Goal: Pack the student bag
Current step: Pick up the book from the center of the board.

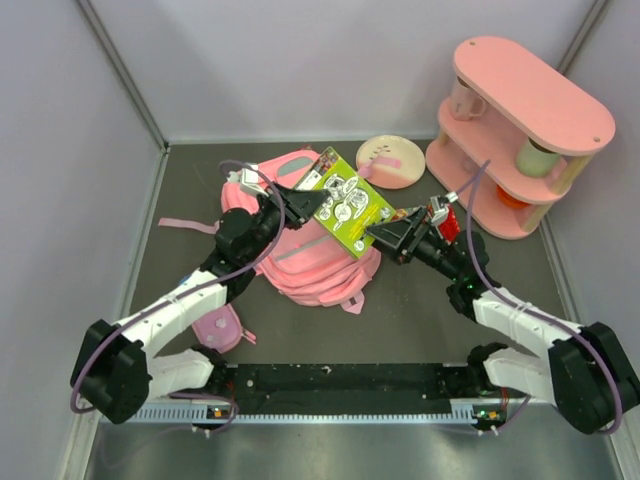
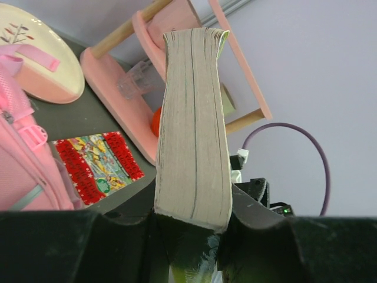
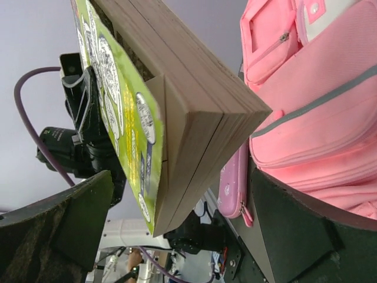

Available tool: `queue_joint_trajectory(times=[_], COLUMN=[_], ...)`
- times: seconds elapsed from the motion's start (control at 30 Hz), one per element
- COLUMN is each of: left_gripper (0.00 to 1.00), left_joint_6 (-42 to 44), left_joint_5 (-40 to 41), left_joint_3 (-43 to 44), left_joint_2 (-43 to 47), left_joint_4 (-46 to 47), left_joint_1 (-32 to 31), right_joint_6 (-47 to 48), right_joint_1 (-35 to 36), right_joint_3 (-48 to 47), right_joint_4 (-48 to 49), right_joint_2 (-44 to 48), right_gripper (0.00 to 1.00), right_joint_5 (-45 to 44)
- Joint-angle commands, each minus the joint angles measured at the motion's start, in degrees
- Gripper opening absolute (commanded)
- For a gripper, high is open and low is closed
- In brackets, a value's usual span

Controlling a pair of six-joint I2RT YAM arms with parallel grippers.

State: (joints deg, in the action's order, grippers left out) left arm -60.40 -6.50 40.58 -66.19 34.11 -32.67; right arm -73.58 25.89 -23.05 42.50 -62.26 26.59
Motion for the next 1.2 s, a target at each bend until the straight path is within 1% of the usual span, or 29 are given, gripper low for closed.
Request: queue_joint_trajectory(times=[0.0,0.1,0.13,0.2,0.23,0.3,0.33,0.4,0.43,0.47,0.5,0.53,0.57,0.6,0.63,0.67,0.7,0.73,0.77,0.8,0.83,0.87,0.9,0.93,0.97,1.03,1.07,1.13,1.17], left_gripper=[0.0,0.0,0.0,0.0,0.0,0.0,0.0,0.0,0.0,0.0,0.0,0.0,0.0,0.08,0.21,0.4,0.65,0.8,0.88,0.98,0.99,0.99,0.99,0.99,0.99,0.99,0.99,0.99,0.99], left_joint_6=[-4.98,-7.52,-8.23,-10.42,-11.05,-11.93,-11.93,-11.58,-11.32,-10.53,-10.09,-9.56,-8.34,-7.46,-6.14,-2.3,0.0,2.72,9.01,12.47,15.89,21.85,24.52,26.89,31.0,34.11,37.95,41.49,44.64], left_joint_5=[-2.37,-4.13,-4.65,-5.89,-6.06,-6.42,-6.42,-6.07,-5.8,-5.54,-5.36,-5.54,-5.8,-6.32,-8.68,-9.75,-10.37,-8.98,-7.49,-5.91,-3.98,-1.35,-0.19,0.43,-0.08,-1.31,-2.02,-0.36,0.26], left_joint_3=[0.03,-1.02,-1.46,-2.51,-2.78,-3.05,-3.14,-3.57,-3.66,-3.75,-3.66,-3.58,-3.14,-1.92,-1.21,-0.33,1.94,3.09,4.5,6.77,7.58,8.02,8.72,8.9,9.17,10.31,11.09,12.24,13.64], left_joint_2=[-0.25,-2.53,-3.32,-5.43,-5.96,-7.02,-7.11,-6.93,-6.58,-5.97,-5.62,-5.35,-5.18,-5.17,-5.35,-5.09,-4.48,-2.99,-2.19,-1.4,0.0,0.71,1.32,2.03,2.12,1.16,0.89,-1.29,-2.18], left_joint_4=[12.64,17.12,18.18,22.48,23.45,24.78,24.95,24.43,24.08,23.47,21.81,20.92,19.61,16.9,14.95,11.89,7.68,-4.98,-11.11,-17.61,-25.76,-29.15,-31.8,-33.82,-37.93,-41.21,-43.58,-46.57,-47.72], left_joint_1=[-0.12,-0.12,-0.12,-0.03,-0.12,-0.12,-0.21,-0.12,-0.12,-0.12,-0.12,-0.03,-0.12,-0.12,-0.12,-0.12,-0.12,-0.21,-0.21,-0.21,-0.29,-0.38,-0.38,-0.47,-0.47,-1.08,-2.04,-5.99,-7.49], right_joint_6=[-0.95,-1.47,-1.83,-3.23,-4.37,-5.34,-6.04,-6.57,-6.57,-6.49,-6.23,-5.35,-5.08,-4.99,-3.69,-2.46,-0.62,3.75,6.41,9.22,16.03,18.71,20.91,24.33,25.75,28.83,29.37,30.07,30.25], right_joint_1=[1.18,1.18,1.18,1.27,1.27,1.27,1.27,1.18,1.18,1.18,1.18,1.18,1.18,1.18,1.18,1.09,0.74,0.39,0.13,-0.13,-0.14,-0.14,-0.14,-0.83,-1.19,-2.59,-2.77,-2.77,-2.77], right_joint_3=[-0.86,-1.03,-1.03,-1.3,-1.3,-1.21,-1.04,-0.6,-0.07,0.11,0.28,0.2,0.28,0.46,1.24,1.34,1.17,0.55,-0.06,-1.11,-4.6,-6.29,-7.79,-10.24,-11.13,-12.89,-13.42,-14.74,-15.01], right_joint_4=[11.02,15.49,18.99,21.73,25.14,27.62,28.68,31.15,31.33,29.76,28.88,28.26,27.9,26.42,25.19,23.17,14.63,9.84,2.83,-12.9,-22.45,-29.34,-34.54,-44.25,-47.04,-52.14,-53.56,-54.97,-56.37], right_joint_2=[-1.55,-3.65,-4.35,-6.46,-7.08,-8.83,-9.28,-9.55,-9.37,-9.11,-8.59,-7.97,-7.53,-6.83,-4.47,-2.88,-0.95,4.46,7.3,10.72,13.63,18.27,19.97,21.46,23.74,25.34,25.95,27.01,27.28], right_gripper=[0.99,0.99,0.99,0.97,0.93,0.78,0.66,0.53,0.35,0.23,0.15,0.0,0.0,0.0,0.0,0.0,0.0,0.0,0.0,0.0,0.0,0.0,0.0,0.0,0.0,0.0,0.0,0.0,0.0], right_joint_5=[-0.75,-0.49,-0.22,0.04,0.04,0.22,0.3,0.04,-0.57,-0.83,-0.84,-0.49,-0.4,-0.66,-1.97,-2.59,-4.25,-5.48,-7.32,-12.65,-16.53,-20.22,-26.35,-30.24,-32.54,-35.63,-36.51,-38.53,-39.24])
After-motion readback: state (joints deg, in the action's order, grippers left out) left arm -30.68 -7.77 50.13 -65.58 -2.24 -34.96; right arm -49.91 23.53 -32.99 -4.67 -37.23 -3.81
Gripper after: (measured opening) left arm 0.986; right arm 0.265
